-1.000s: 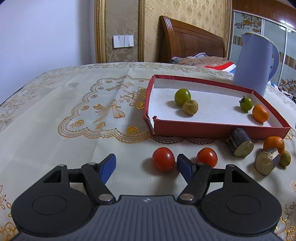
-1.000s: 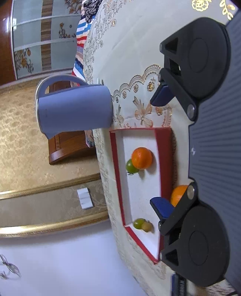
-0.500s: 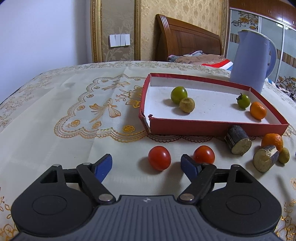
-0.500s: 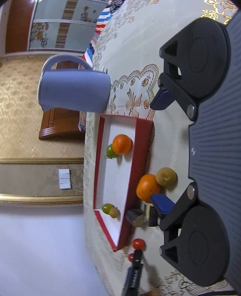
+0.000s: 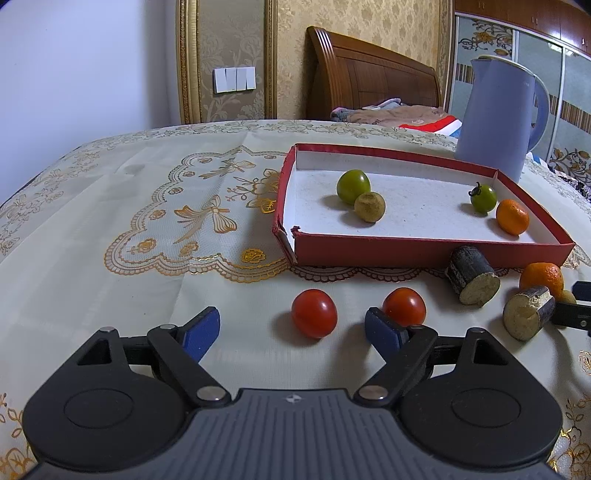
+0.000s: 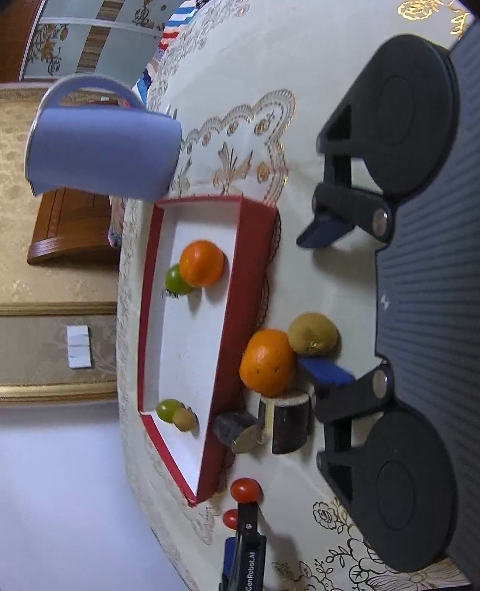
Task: Organize fruits
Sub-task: 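Close the right gripper on the small yellow-green fruit, then close the left gripper on a red cherry tomato while the right holds the yellow-green fruit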
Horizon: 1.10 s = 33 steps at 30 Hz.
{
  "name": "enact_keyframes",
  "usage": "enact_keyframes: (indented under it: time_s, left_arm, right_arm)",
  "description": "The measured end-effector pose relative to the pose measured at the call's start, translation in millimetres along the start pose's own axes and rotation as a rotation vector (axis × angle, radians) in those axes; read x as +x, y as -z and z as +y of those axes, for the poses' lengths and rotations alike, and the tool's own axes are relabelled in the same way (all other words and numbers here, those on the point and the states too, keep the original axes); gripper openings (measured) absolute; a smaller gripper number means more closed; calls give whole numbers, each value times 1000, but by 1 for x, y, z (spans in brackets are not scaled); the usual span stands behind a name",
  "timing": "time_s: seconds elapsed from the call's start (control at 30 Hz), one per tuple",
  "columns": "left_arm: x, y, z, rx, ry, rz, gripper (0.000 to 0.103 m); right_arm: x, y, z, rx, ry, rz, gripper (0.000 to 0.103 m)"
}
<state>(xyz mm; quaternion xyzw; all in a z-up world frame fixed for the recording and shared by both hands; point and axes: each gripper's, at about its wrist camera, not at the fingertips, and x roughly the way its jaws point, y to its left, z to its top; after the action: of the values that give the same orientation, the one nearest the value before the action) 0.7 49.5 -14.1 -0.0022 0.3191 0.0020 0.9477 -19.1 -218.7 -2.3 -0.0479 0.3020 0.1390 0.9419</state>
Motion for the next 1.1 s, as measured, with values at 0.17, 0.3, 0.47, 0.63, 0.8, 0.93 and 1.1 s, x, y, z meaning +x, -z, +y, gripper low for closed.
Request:
enact_keyframes:
  time_s: [0.17, 0.3, 0.47, 0.63, 0.8, 0.93, 1.1]
  left_arm:
    - [0, 0, 0, 0, 2, 0, 88]
    - [0, 1, -1, 4, 5, 2, 89]
    - [0, 1, 0, 1, 7, 1, 89]
    - [0, 1, 0, 0, 8, 1, 89]
    - [1, 0, -4, 28, -16, 6, 89]
    - [1, 0, -1, 17, -5, 8, 87]
    - [-2, 0, -7, 49, 7, -7, 67]
  right_arm:
    - [2, -1, 10, -44, 6, -2, 43]
    - [2, -1, 9, -45, -6, -1, 36]
    - [2, -1, 4, -16, -23, -2, 35]
    - [2, -1, 5, -15, -22, -3, 35]
    - [2, -1, 3, -12, -26, -4, 35]
    - [2, -1, 2, -6, -29, -5, 35]
    - [3, -1, 2, -3, -32, -5, 35]
